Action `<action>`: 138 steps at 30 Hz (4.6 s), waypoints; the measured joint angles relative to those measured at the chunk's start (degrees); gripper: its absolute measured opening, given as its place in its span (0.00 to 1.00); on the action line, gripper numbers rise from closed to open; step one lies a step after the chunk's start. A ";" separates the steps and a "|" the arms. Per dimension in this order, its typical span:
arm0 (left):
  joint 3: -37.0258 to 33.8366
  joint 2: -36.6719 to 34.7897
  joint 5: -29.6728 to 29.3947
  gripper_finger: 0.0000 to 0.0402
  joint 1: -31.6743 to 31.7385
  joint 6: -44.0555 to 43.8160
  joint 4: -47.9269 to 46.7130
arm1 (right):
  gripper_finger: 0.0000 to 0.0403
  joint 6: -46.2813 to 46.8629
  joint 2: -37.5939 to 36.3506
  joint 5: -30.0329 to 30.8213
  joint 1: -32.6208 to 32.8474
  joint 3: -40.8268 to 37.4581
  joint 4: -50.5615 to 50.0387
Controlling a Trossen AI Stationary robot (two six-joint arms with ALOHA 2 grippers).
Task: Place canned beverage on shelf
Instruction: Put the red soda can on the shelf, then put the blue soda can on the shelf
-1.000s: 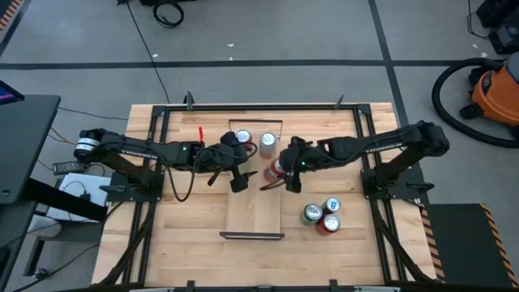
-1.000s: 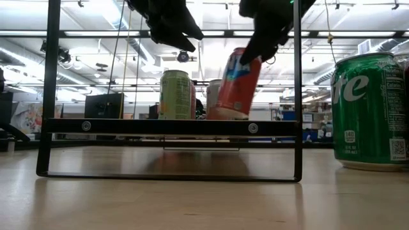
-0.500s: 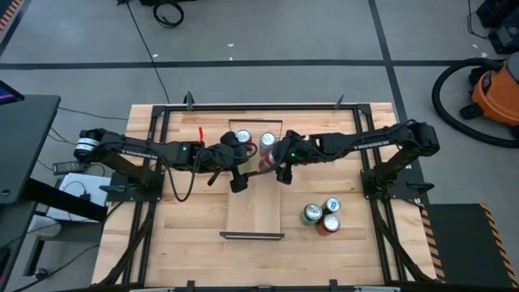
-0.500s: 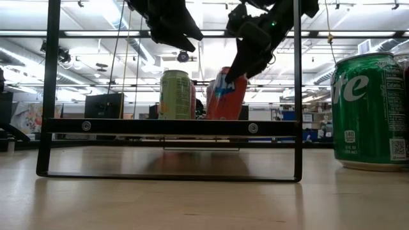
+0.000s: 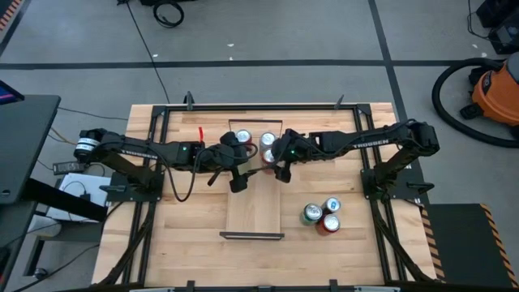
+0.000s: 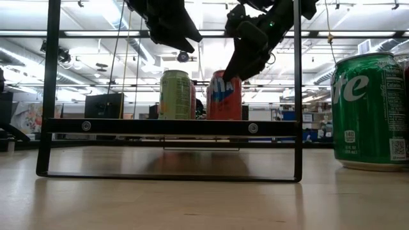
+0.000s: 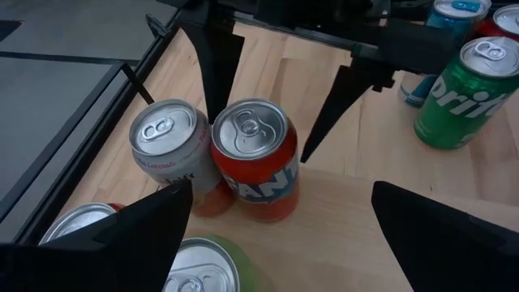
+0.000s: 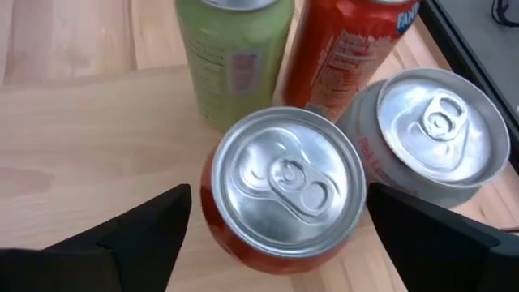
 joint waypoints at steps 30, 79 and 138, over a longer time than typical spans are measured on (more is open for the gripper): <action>0.00 0.00 0.04 0.98 -0.39 -1.28 -0.05 | 0.95 5.75 -6.88 8.82 0.45 -8.86 -5.55; 0.02 0.00 0.06 0.98 -0.33 -0.77 -0.33 | 0.94 2.85 -7.21 -4.44 5.55 -6.42 -8.26; 15.10 14.93 9.96 0.98 0.24 5.19 1.59 | 0.91 27.19 -19.59 0.12 37.12 -8.84 -40.41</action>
